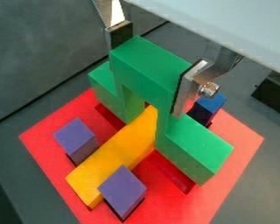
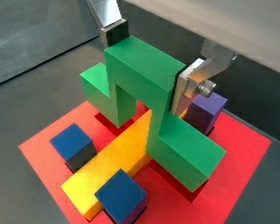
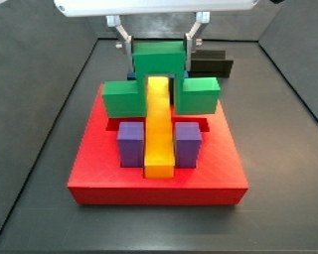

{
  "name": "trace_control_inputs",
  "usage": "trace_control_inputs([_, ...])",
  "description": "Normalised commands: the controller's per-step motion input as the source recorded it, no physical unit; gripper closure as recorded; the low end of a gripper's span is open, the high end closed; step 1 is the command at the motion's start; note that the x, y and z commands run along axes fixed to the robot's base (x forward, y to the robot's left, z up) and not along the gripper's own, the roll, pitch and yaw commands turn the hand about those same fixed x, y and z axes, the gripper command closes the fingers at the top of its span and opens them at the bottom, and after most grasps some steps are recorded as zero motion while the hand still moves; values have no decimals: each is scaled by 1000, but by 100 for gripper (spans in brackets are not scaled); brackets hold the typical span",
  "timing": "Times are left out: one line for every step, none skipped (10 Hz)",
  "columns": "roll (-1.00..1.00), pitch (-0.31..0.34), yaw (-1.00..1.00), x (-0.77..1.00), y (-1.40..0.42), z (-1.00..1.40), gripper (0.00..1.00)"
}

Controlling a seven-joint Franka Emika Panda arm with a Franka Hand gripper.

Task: Pick up the green object. Move up. Place the green object on the fixture. Regrasp the green object. Move to above the board. Insert the green object.
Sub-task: Insert the green object.

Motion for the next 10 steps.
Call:
trace_control_inputs([-13, -109, 0, 0, 0, -203, 100])
trace_control_inputs([0, -111, 0, 0, 0, -214, 100])
trace_control_inputs([0, -109, 0, 0, 0, -214, 100])
trace_control_inputs([0, -46, -14, -106, 3, -89, 100])
trace_control_inputs([0, -49, -89, -231, 31, -40, 100])
trace_control_inputs([0, -70, -57, -166, 0, -54, 100])
trace_control_inputs([0, -73, 0, -31, 0, -83, 100])
trace_control_inputs([0, -67, 0, 0, 0, -103, 100])
trace_control_inputs([0, -51, 0, 0, 0, -94, 100])
trace_control_inputs([4, 0, 0, 11, 0, -57, 100])
